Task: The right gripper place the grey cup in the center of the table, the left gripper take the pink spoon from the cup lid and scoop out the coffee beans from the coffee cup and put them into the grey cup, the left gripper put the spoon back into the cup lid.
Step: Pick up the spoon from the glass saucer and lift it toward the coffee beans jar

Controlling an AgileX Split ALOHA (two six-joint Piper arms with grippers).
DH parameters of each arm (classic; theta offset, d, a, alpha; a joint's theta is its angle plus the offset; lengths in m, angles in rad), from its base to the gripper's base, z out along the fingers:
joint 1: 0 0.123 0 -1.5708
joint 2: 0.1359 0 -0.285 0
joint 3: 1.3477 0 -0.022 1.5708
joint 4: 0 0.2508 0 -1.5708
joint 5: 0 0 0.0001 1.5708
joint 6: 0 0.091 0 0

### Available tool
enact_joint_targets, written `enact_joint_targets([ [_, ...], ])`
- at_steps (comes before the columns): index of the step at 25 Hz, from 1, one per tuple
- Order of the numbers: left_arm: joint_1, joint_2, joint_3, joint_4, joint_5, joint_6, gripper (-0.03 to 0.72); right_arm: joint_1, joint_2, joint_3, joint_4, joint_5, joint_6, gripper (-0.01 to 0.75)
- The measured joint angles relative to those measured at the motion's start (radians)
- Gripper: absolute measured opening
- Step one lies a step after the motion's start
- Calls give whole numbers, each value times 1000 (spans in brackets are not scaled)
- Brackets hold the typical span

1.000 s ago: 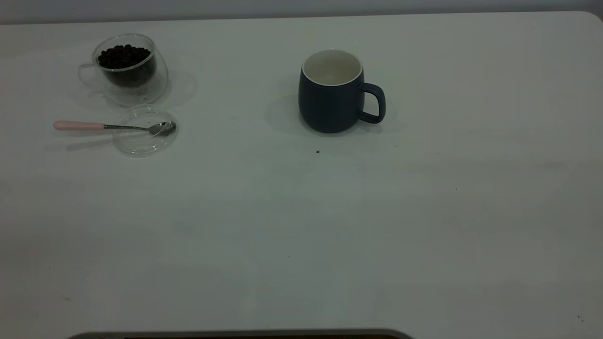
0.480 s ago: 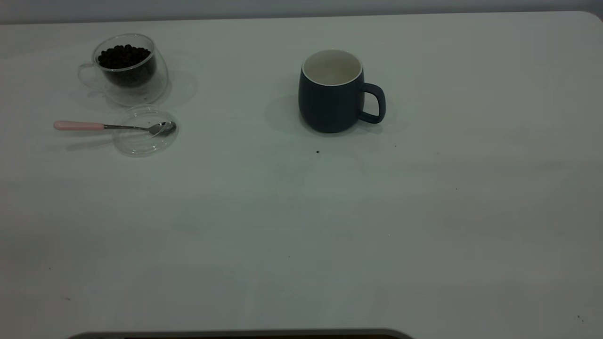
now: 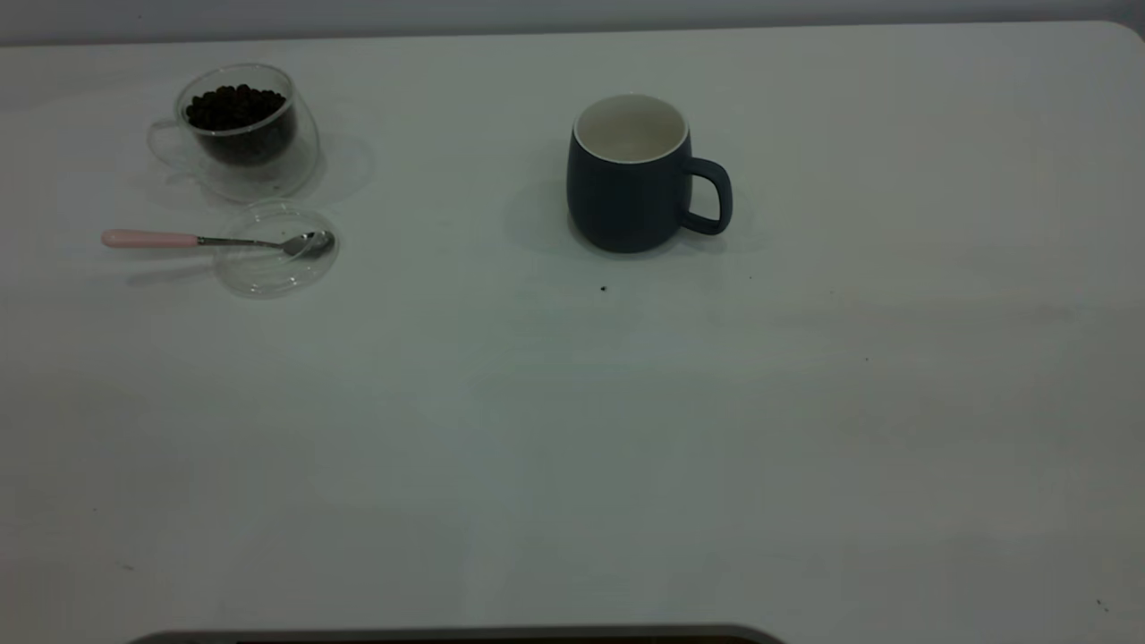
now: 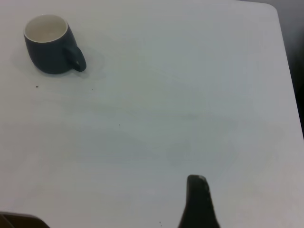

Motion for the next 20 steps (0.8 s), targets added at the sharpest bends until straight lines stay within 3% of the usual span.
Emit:
enact_joint_targets([
  [8, 0, 470, -118, -93, -283, 27, 582, 0, 0, 0, 0, 0, 0, 590],
  [15, 0, 901, -301, -392, -318, 325, 582, 0, 0, 0, 0, 0, 0, 590],
  [20, 21, 1143, -439, -553, -260, 493, 582, 0, 0, 0, 0, 0, -1, 590],
])
